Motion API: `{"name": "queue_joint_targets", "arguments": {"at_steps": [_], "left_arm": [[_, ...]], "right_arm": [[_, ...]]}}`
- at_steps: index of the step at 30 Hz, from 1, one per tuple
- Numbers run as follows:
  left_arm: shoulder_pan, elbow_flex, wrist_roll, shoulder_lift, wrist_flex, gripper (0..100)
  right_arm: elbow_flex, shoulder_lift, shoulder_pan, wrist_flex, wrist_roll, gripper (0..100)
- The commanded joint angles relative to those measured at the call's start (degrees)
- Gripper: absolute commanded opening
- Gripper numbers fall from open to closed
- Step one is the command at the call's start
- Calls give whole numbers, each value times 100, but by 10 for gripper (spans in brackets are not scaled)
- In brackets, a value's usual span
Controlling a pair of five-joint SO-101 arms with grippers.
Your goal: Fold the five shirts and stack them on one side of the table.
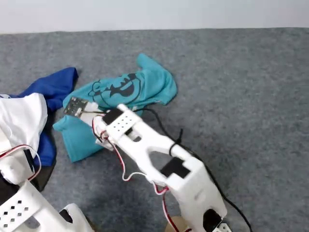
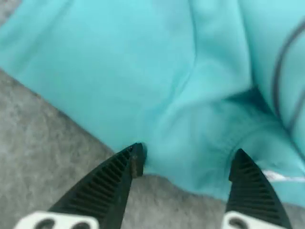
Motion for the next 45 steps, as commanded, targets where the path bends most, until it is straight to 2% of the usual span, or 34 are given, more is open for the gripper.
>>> {"name": "queue_joint_targets", "arguments": {"at_steps": [1, 3, 7, 8, 9, 12, 22, 27, 34, 38, 41, 45], "left_arm": [[-26, -13, 53, -70, -105, 104], [-26, -13, 53, -70, -105, 104], [-26, -13, 53, -70, -114, 104], [-26, -13, 53, -70, -114, 104], [-26, -13, 53, -70, -114, 104], [-26, -13, 53, -70, -114, 104], [0, -40, 53, -70, -141, 104], [0, -40, 53, -70, -141, 104], [0, -31, 53, -70, -141, 104], [9, -13, 35, -62, -141, 107], [9, -13, -9, -62, -123, 110], [9, -4, -334, -62, -114, 154]], "right_arm": [[-607, 374, -22, -40, 26, 298], [-923, 541, 66, 180, 18, 256], [-1459, 655, 198, 532, 53, 13], [-1521, 655, 259, 611, 35, 4], [-1565, 655, 312, 725, 26, 35], [-1705, 646, 497, 1086, 44, 6], [-2374, 637, 1437, 3055, 79, 9], [-2813, 637, 1912, 3802, 519, 9], [-2927, 637, 2607, 4171, 800, 9], [-2927, 637, 2668, 4163, 976, 13], [-2892, 444, 2466, 4207, 835, 80], [-2760, -145, 2211, 4215, 677, 266]]}}
